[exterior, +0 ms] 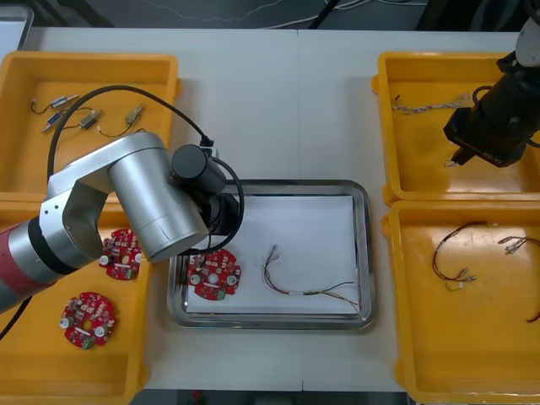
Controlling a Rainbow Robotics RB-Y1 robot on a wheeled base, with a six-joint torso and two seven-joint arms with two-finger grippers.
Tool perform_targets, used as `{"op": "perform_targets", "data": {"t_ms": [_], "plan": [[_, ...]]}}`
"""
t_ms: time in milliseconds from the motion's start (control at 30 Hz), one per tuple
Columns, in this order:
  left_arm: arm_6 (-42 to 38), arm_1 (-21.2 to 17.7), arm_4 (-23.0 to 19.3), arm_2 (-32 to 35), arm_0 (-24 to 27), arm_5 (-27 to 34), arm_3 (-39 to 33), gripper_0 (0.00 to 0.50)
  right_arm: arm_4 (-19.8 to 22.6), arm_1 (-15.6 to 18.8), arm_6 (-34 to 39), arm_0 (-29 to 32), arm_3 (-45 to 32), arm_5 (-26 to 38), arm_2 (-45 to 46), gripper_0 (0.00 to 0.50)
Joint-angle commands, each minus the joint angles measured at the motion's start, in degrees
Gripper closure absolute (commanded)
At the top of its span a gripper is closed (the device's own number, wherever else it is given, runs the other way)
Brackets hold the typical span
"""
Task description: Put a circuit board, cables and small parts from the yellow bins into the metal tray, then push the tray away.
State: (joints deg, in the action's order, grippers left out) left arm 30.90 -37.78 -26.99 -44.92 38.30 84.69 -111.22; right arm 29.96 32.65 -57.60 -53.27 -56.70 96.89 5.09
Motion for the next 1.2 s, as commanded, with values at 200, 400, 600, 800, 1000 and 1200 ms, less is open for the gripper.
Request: {"op": "perform_targets", "data": {"t_ms": [200,400,600,800,1000,1200], "plan": [[-5.32,0.69,0.89,-1.66,-1.21,0.03,-0.31,0.5,-0.16,-1.45,1.44,-3.51,-1.75,0.41,-0.08,0.499],[-4.71,0.69,0.8,-1.83,-1.21,-0.23,0.74,0.5,-0.16,-1.45,1.35,-3.42,-1.75,0.85,-0.08,0.136],[-4.71,0.69,0.71,-1.75,-1.21,-0.76,0.92,0.5,-1.13,-1.36,1.44,-3.51,-1.75,0.94,0.01,0.0],[-4.88,0.69,0.71,-1.83,-1.21,-0.93,0.92,0.493,-2.54,-0.57,1.52,-3.42,-1.75,-0.12,1.15,0.0],[-4.97,0.78,0.71,-1.83,-1.21,-1.29,0.92,0.234,-4.29,-0.48,1.7,-2.89,-1.75,-2.05,2.56,0.0],[-5.06,0.69,0.8,-1.83,-1.21,-1.55,0.92,0.0,-5.0,-0.48,1.08,-1.93,-1.75,-3.99,4.23,0.0]]}}
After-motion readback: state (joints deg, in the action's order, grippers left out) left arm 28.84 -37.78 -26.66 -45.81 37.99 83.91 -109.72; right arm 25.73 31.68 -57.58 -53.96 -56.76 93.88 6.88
